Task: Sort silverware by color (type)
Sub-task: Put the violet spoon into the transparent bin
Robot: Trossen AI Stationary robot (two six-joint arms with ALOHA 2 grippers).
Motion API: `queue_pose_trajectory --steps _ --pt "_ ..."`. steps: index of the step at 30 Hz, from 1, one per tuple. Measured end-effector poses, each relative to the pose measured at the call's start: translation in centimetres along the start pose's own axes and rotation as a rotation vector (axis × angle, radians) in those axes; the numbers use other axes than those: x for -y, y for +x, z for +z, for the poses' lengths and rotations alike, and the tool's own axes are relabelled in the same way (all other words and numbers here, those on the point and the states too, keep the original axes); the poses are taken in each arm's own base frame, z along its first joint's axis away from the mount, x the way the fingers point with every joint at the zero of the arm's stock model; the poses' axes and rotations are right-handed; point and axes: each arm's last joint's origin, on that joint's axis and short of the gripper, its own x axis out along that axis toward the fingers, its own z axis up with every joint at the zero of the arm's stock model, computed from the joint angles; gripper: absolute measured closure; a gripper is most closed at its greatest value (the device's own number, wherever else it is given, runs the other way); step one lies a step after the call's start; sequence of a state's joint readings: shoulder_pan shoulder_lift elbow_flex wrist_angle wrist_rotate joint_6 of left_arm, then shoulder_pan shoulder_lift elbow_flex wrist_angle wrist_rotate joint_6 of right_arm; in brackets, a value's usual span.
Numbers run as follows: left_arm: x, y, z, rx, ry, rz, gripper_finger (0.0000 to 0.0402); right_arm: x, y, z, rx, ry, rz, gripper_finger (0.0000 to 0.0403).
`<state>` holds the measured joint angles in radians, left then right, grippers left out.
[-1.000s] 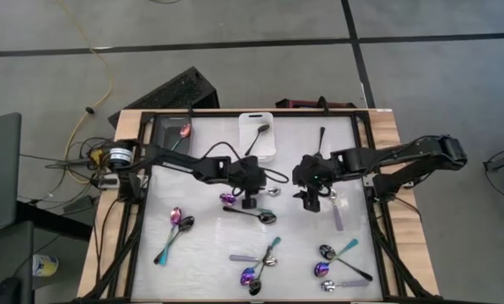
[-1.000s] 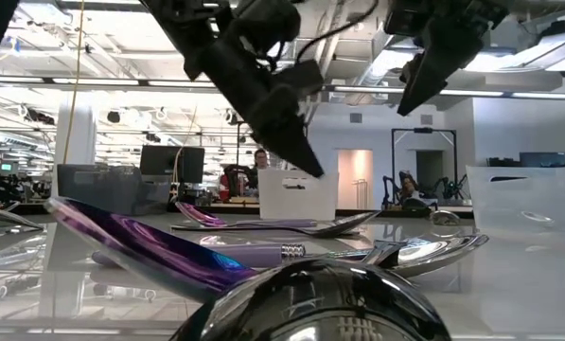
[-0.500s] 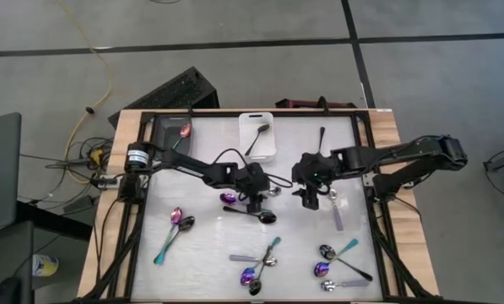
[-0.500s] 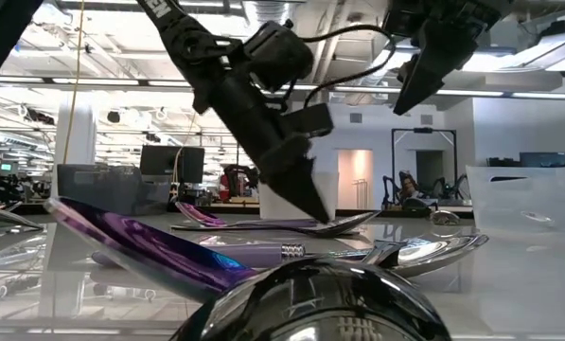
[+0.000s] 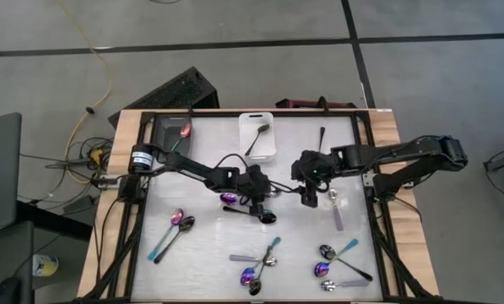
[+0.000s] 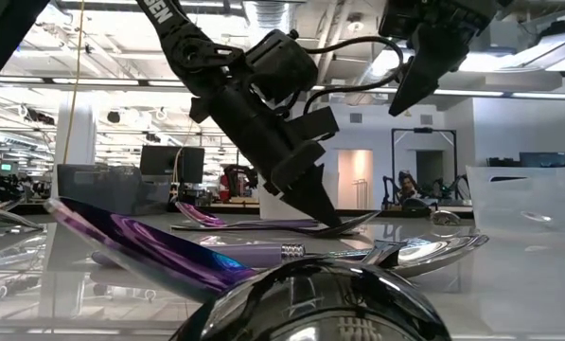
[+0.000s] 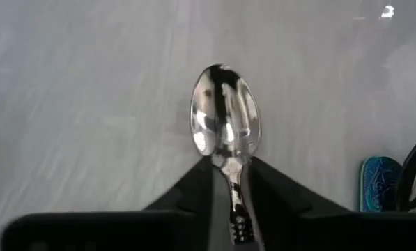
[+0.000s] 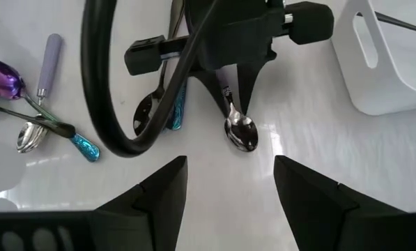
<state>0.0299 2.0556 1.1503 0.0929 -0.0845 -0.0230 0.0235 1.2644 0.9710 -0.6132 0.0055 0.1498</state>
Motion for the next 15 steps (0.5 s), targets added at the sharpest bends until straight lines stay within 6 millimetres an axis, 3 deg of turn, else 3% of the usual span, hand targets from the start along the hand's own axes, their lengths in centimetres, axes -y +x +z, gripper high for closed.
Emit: queue_pose_trajectory --steps 3,8,15 --pt "-0.1 0.0 0.0 0.0 0.003 0.009 0.0389 0.0 0.0 0.0 -0.001 0.007 0.0 0.0165" --pt "-0.2 -0.5 0.4 0.015 0.017 0.02 0.0397 0.0 0.0 -0.1 -0.008 0.008 -0.001 0.0165" --pt "-0.4 -4.2 3.1 0.127 0.056 0.021 0.04 0.1 0.0 -0.5 -0.049 -0.006 -0.008 0.0165"
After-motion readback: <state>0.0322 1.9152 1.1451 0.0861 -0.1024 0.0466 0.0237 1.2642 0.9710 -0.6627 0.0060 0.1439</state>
